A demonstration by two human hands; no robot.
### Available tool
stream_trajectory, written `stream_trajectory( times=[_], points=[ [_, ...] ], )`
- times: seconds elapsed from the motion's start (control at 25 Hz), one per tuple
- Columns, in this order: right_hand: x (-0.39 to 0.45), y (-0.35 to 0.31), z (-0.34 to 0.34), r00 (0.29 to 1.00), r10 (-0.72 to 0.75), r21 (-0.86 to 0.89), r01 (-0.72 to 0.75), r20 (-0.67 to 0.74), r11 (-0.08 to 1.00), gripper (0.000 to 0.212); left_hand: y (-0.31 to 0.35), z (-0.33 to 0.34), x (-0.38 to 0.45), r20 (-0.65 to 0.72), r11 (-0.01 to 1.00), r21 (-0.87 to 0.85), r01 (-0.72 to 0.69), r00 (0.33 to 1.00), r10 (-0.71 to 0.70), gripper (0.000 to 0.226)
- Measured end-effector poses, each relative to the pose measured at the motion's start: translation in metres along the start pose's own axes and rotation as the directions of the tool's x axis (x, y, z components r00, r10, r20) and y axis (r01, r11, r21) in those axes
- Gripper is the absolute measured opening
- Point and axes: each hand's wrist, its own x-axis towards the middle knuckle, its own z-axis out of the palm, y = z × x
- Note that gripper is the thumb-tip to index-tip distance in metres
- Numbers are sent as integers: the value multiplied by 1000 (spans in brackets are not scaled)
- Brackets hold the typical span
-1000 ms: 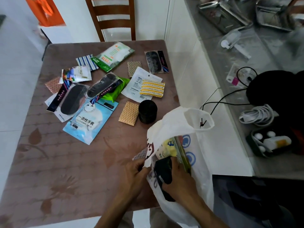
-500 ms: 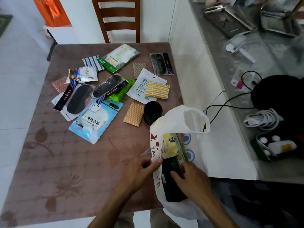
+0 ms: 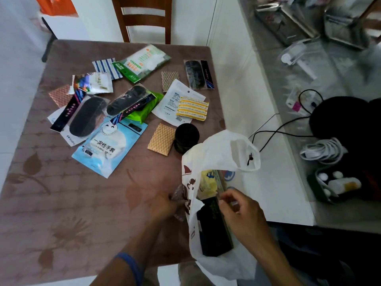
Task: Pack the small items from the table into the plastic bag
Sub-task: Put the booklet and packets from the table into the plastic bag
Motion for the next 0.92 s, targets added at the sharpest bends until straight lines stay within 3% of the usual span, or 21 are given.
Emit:
stream_trajectory(
  times=[0.12, 0.2, 0.28, 0.36, 0.44, 0.52, 0.56, 0.6, 0.64, 0.68, 0.72, 0.76, 0.8, 0.92],
  points=[
    [0, 6, -10, 999, 27, 149, -31, 27, 988, 5, 11, -49, -36, -220, 971, -229, -62, 975, 10, 47],
    [4, -2, -14, 1000, -1, 291, 3, -7, 957, 25, 34, -85, -67, -362, 948, -237, -212, 925, 117, 26],
    [10, -19, -16, 994, -107, 404, 92, 15, 910, 58, 73, -105, -94, -298, 908, -163, -387, 896, 328, 10],
    [19, -35, -18, 974, -214, 506, 148, 73, 849, 70, 120, -106, -114, -115, 831, -98, -548, 836, 537, 13],
    [28, -37, -27, 981, -178, 649, 85, 79, 756, 48, 151, -91, -119, 23, 778, -79, -623, 779, 626, 19],
    [28, -23, -43, 1000, -7, 735, 25, -28, 678, 27, 161, -74, -113, -77, 710, -56, -702, 712, 698, 25],
    [26, -10, -51, 990, 95, 755, 18, -105, 655, 24, 159, -64, -105, -140, 657, 39, -753, 647, 749, 26],
    [22, 4, -59, 966, 190, 772, 15, -175, 635, 24, 155, -52, -93, -111, 576, 229, -785, 567, 816, 24],
    [17, 18, -65, 944, 257, 782, 4, -209, 623, 26, 152, -39, -82, 18, 438, 466, -768, 503, 864, 22],
    [12, 27, -68, 938, 289, 793, -27, -190, 608, 27, 148, -24, -70, 185, 273, 651, -709, 497, 848, 26],
    [8, 32, -68, 945, 305, 806, -89, -117, 586, 26, 147, -12, -60, 287, 167, 751, -640, 542, 790, 37],
    [3, 32, -63, 948, 318, 809, -180, -9, 560, 23, 149, -6, -52, 291, 147, 803, -578, 594, 750, 50],
    [-1, 31, -56, 939, 326, 785, -282, 109, 551, 20, 156, -5, -46, 217, 207, 819, -536, 622, 752, 60],
    [1, 15, -24, 851, 360, 688, -522, 381, 505, 15, 174, -25, -40, -40, 449, 704, -550, 601, 798, 69]
  ],
)
